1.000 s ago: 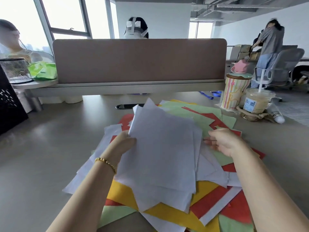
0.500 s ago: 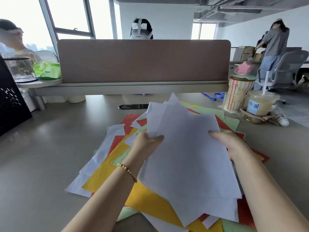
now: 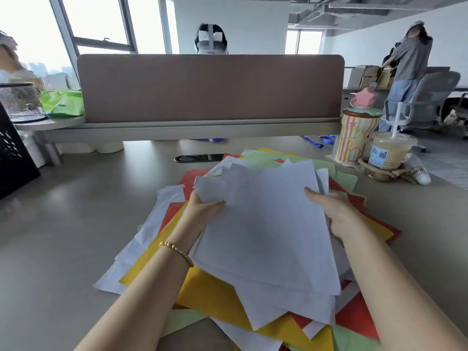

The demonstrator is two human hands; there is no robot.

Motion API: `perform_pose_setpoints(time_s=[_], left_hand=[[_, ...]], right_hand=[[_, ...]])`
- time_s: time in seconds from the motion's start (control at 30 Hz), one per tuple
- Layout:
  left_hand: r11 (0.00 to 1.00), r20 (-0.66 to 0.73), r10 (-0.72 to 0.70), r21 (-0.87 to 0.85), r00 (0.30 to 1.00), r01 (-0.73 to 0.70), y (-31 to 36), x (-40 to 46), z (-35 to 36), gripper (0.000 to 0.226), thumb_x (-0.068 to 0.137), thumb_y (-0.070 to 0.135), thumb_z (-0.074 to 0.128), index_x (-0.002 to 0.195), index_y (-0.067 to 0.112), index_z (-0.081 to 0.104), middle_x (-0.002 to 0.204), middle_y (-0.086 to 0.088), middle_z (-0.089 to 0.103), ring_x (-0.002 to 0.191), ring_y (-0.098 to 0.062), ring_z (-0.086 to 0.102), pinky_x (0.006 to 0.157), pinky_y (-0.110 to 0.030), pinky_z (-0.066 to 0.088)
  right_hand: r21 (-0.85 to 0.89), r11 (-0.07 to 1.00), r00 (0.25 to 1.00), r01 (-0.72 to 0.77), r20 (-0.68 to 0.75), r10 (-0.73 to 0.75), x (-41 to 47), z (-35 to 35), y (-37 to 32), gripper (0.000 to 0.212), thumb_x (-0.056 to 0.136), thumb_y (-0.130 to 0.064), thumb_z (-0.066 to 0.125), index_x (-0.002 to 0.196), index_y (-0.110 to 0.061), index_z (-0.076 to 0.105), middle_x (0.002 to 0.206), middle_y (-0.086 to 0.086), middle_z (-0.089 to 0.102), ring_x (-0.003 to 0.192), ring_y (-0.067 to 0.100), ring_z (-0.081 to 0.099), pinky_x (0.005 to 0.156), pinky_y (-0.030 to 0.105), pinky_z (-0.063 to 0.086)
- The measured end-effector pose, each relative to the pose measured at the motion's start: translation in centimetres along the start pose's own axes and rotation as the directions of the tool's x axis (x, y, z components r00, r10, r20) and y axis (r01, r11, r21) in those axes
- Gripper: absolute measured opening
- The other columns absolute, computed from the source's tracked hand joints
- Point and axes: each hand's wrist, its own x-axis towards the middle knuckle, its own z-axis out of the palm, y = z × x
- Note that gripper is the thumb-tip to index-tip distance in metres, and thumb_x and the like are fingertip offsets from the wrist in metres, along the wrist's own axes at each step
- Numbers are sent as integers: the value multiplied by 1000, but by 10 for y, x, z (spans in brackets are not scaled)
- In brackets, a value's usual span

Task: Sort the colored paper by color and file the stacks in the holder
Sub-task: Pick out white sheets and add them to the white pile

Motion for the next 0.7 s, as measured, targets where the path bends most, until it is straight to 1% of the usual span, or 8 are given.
perform_pose_setpoints(time_s=[0.13,0.27,0.33,0.43,0.47,0.57,0.63,0.7], left_hand=[[976,236,-208,111,949,187,0,3,-15,24,92,27,56,110,12,64,102,-4,70,85,-14,69,75,-22,54],[886,183,-201,454,962,99,2,4,-11,44,75,38,66,109,9,63,109,-12,67,101,-32,63,96,-45,48],[929,127,-126,363,984,72,6,1,-7,33,85,27,61,109,4,62,97,-13,67,90,-31,65,87,-39,53],[999,32,-37,38,999,35,20,0,-12,21,99,16,44,93,9,63,78,-2,66,59,-9,66,57,-17,53],[1000,6,2,19,1000,-2,31,-3,-14,26,100,24,40,93,15,63,81,0,69,62,-5,67,60,-16,54],[987,-66,78,145,995,-67,67,-3,-21,45,99,47,28,124,22,56,124,0,60,112,-13,58,98,-27,44],[987,-101,148,80,984,-141,94,-5,-30,46,99,49,29,127,23,53,125,3,58,112,-14,56,92,-24,47],[981,-110,192,-13,975,-194,113,-4,-41,55,91,62,36,127,26,56,124,6,60,110,-14,58,85,-20,51]], right_hand=[[-273,957,973,92,231,-28,-15,6,0,21,89,-20,63,108,-10,63,87,2,67,74,15,63,62,24,47],[-388,910,971,146,233,-57,-24,16,-2,17,91,-31,59,89,-15,61,84,1,65,71,14,60,62,22,45],[-352,918,972,184,203,-117,-24,19,-1,17,91,-25,59,96,-10,65,93,7,69,79,22,64,73,28,49],[-234,949,971,213,161,-178,-29,24,-6,14,91,-20,59,102,-12,64,112,13,67,92,25,63,91,35,48],[-200,956,973,215,125,-193,-32,28,-12,17,92,-24,58,105,-14,63,115,13,66,94,25,63,93,35,47],[-209,926,946,315,-8,-323,-42,40,-37,49,95,-42,46,124,-3,53,116,5,57,101,24,55,87,29,42],[-191,884,892,426,-71,-446,-54,46,-60,47,95,-44,45,115,-3,57,112,15,61,95,25,55,71,26,37],[-117,830,827,545,-89,-555,-66,47,-80,32,93,-41,53,92,-11,64,95,10,66,95,26,62,65,26,42]])
